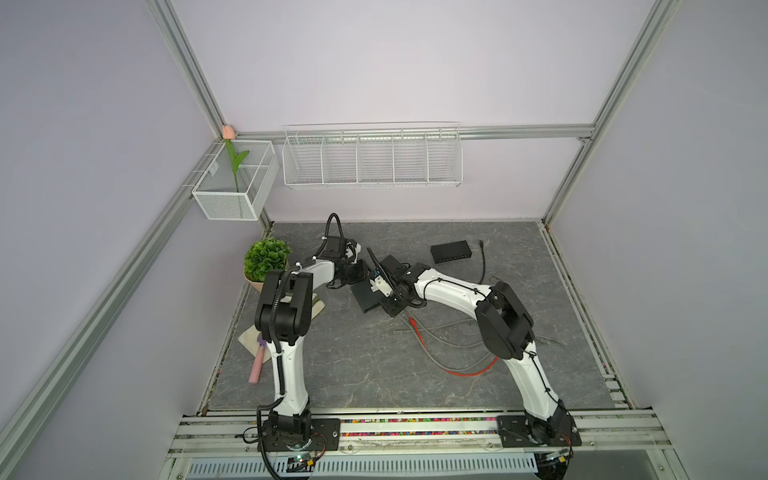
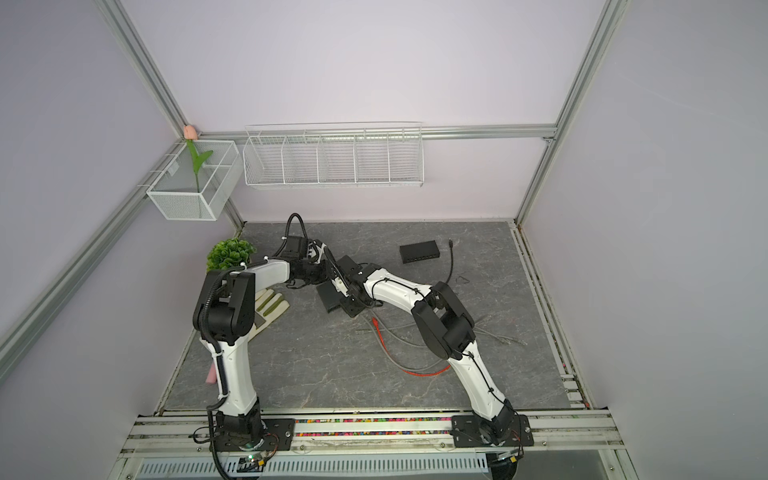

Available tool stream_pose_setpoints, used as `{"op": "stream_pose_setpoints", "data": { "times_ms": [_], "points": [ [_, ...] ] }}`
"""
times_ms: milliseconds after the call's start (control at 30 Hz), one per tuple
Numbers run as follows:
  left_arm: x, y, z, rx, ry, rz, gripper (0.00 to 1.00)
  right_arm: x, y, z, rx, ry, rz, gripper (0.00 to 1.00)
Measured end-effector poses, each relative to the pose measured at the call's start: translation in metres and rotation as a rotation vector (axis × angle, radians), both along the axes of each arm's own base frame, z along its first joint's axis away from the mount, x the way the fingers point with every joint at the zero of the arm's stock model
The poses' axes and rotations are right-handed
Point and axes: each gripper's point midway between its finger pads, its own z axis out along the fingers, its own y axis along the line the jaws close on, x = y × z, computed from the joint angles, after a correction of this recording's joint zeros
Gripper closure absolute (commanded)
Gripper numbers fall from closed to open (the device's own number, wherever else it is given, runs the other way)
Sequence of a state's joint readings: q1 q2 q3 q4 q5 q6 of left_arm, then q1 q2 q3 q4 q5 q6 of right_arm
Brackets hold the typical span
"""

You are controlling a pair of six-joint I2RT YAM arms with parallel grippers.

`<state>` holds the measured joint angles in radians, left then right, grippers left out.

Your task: Insert the plug into the switch port

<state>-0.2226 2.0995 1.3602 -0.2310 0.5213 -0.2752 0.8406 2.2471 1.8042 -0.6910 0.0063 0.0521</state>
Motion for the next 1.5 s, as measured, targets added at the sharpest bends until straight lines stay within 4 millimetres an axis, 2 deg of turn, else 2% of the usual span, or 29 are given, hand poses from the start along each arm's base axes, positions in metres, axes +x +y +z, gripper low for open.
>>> {"op": "stream_pose_setpoints", "data": {
  "times_ms": [367,600,900,1167,1500],
  "points": [
    [-0.001,-0.004,0.002,-0.023,0.001,-0.014,0.66,0.001,0.006,0.000,-0.004,0.029,0.005,0.93],
    [-0.002,-0.004,0.003,-0.029,0.002,-0.019,0.66,-0.009,-0.005,-0.016,-0.034,0.060,0.002,0.93],
    [-0.003,-0.006,0.004,-0.041,0.002,-0.027,0.66,-0.006,-0.006,-0.015,-0.028,0.059,-0.013,0.92],
    [-0.002,-0.007,0.003,-0.050,-0.024,-0.027,0.67,0.002,0.000,0.000,-0.023,0.065,-0.017,0.93],
    [-0.002,-0.007,0.003,-0.054,-0.038,-0.028,0.67,0.001,-0.002,-0.009,-0.052,0.085,-0.018,0.93]
  ]
}}
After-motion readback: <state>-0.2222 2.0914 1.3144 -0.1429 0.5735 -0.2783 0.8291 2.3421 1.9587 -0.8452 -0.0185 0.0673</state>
